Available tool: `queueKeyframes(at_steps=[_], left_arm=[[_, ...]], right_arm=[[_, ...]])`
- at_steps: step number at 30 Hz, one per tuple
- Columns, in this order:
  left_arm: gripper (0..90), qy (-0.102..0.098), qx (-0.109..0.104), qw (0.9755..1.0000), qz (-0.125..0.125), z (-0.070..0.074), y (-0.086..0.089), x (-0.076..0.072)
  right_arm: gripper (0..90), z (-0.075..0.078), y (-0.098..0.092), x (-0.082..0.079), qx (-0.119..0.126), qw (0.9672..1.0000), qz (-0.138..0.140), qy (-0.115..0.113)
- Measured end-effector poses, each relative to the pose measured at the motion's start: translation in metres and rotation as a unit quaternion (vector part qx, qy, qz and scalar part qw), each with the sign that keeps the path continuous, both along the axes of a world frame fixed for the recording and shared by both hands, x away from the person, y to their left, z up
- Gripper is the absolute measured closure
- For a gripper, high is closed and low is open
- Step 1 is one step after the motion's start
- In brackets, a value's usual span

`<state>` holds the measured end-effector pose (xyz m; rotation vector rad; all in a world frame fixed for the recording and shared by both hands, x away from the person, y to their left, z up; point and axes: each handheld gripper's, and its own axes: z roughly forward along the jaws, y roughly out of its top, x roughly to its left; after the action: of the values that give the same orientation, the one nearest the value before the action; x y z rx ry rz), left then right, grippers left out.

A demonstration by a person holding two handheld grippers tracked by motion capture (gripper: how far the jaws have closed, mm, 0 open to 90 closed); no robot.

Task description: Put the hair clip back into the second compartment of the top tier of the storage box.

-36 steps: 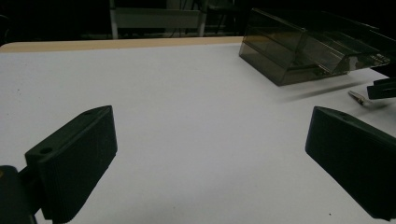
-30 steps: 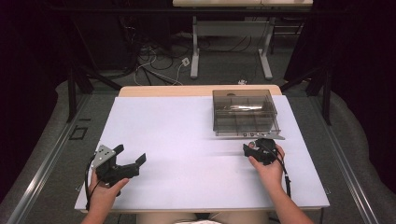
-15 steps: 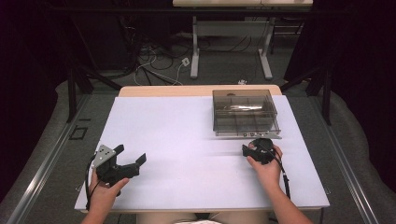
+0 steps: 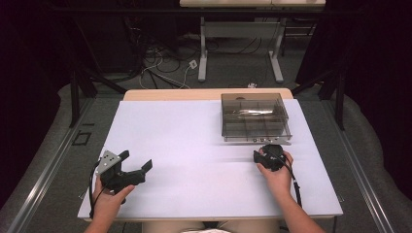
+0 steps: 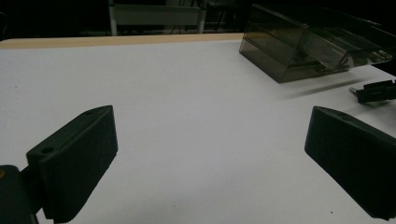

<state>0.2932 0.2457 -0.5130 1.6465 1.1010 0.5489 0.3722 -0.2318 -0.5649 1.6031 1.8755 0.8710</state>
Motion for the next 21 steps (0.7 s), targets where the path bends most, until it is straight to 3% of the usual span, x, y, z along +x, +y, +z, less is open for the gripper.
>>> queueKeyframes(at_steps=[21], left_arm=[[3.1,0.000,0.001,1.0000,0.000,-0.0001,0.0002,-0.0001]], right_arm=[[72.8,0.0018,0.0007,-0.0032,0.003,1.0000,0.001,0.004]])
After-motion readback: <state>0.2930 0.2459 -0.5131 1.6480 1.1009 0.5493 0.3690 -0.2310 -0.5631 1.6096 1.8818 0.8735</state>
